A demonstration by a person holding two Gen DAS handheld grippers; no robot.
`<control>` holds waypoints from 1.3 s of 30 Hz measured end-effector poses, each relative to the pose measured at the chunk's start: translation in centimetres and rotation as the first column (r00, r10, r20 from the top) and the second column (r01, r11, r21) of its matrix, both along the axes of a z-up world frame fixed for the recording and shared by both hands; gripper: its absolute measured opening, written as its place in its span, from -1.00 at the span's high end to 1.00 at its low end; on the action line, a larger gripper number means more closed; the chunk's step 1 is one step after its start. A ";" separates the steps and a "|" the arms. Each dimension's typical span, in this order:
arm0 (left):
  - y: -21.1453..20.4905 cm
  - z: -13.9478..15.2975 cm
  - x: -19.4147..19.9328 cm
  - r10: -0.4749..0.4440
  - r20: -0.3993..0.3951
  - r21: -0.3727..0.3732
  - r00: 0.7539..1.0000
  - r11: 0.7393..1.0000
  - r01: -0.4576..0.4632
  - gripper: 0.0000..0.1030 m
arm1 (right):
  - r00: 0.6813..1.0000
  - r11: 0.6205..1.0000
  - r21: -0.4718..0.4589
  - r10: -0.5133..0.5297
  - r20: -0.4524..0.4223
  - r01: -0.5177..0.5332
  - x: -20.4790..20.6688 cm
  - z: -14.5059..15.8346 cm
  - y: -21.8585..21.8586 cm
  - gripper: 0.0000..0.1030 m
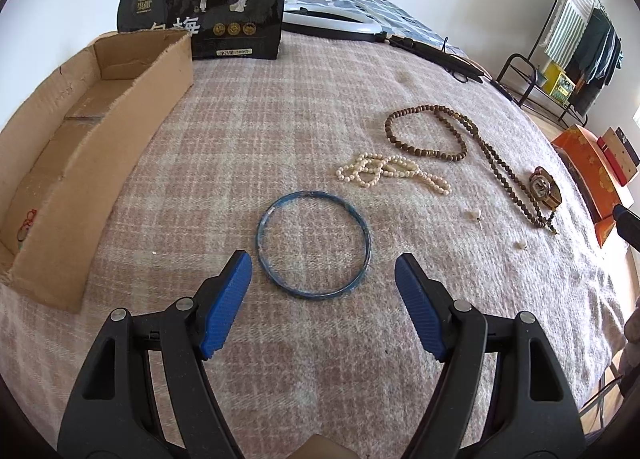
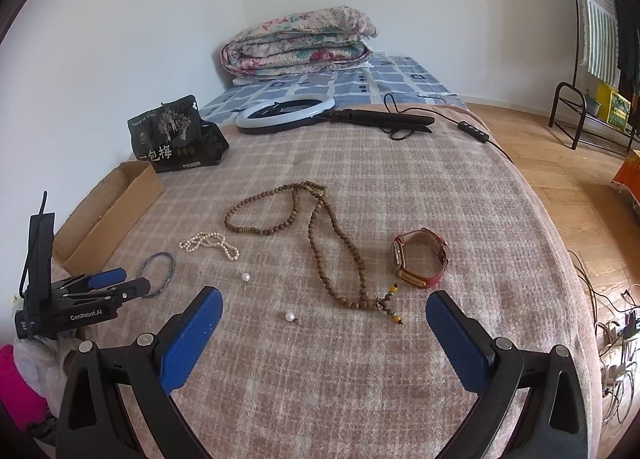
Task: Organize jewelry
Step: 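Move the left tool to the blue bangle and close on its rim, then lift the blue bangle with the left tool while the right tool grasps a loose pearl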
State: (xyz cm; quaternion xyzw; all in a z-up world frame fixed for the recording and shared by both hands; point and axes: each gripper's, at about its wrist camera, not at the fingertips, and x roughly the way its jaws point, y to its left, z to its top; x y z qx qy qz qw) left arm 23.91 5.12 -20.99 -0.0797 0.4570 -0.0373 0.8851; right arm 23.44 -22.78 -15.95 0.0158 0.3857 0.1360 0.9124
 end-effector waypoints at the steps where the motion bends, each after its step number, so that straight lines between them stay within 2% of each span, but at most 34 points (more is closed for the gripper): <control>1: -0.2 -0.2 0.2 0.000 0.000 0.001 1.000 1.000 0.000 -0.48 | 1.000 1.000 0.000 0.001 -0.002 -0.001 0.0 -0.1 0.1 -0.99; 9: -0.2 -1.2 1.5 0.038 0.014 0.050 0.999 0.998 -0.039 -0.49 | 0.999 1.000 -0.007 0.018 -0.029 -0.018 0.2 -1.1 0.4 -0.99; 16: -0.7 -1.7 1.8 0.030 0.024 0.097 0.999 0.995 -0.032 -0.56 | 0.998 0.999 -0.013 0.029 -0.051 -0.030 0.8 -1.9 0.9 -0.99; 23: -0.5 -2.0 2.3 0.039 0.020 0.091 0.999 0.995 -0.040 -0.57 | 0.992 0.996 -0.034 0.080 -0.099 -0.084 1.1 -3.5 2.3 -0.99; 26: -0.5 -2.0 2.2 0.038 0.022 0.100 0.999 0.994 -0.040 -0.57 | 0.983 0.991 -0.043 0.117 -0.143 -0.124 1.5 -4.5 3.0 -0.91; 32: -0.5 -2.1 2.3 0.037 0.024 0.099 0.999 0.994 -0.039 -0.57 | 0.974 0.985 -0.082 0.135 -0.183 -0.152 2.2 -5.9 4.2 -0.43; 34: -0.5 -2.1 2.3 0.037 0.024 0.101 0.999 0.994 -0.039 -0.57 | 0.970 0.984 -0.071 0.146 -0.196 -0.162 2.6 -6.2 4.2 -0.19; 39: -0.4 -2.1 2.3 0.034 0.026 0.098 0.999 0.995 -0.036 -0.55 | 0.963 0.980 -0.067 0.171 -0.210 -0.189 3.3 -6.8 4.8 0.15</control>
